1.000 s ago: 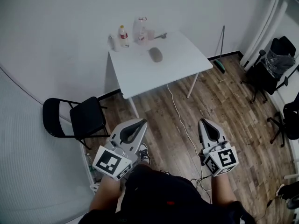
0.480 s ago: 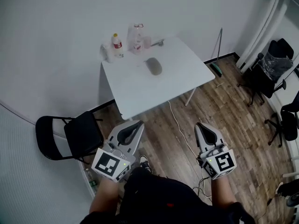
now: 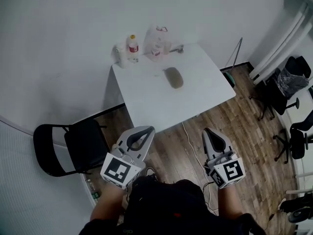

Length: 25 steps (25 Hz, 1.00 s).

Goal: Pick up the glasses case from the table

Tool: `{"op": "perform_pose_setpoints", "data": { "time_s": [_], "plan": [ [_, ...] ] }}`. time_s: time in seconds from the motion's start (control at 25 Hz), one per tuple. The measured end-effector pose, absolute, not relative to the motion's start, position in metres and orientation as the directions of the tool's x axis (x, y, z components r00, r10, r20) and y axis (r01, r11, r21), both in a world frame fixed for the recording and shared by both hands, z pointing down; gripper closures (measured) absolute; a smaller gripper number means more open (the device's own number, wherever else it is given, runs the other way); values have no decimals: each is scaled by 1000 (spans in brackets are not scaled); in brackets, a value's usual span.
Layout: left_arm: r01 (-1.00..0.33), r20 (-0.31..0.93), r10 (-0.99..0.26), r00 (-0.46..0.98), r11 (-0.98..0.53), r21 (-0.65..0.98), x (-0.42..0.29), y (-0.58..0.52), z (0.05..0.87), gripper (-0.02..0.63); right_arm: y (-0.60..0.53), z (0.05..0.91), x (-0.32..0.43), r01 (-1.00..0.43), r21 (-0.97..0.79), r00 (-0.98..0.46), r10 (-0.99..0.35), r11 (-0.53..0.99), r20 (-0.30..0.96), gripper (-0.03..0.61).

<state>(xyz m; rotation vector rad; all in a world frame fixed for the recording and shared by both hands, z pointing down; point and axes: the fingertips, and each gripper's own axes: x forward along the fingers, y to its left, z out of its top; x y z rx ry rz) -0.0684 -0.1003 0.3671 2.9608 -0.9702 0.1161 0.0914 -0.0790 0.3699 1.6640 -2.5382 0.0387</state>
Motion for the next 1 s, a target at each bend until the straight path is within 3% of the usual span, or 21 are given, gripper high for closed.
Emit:
{"op": "perform_pose_setpoints", "data": {
  "time_s": [0.52,1.0],
  "plan": [
    [-676,83,-671,737,-735,51,-100,-174,381,592,-175,390,74,-882,45,-458,-876,469,149,554],
    [-735,127,-728,674,-677,20,-30,-269,387,592,-284,397,140,-846,-15,-531,-840,533,111,554]
  ]
}}
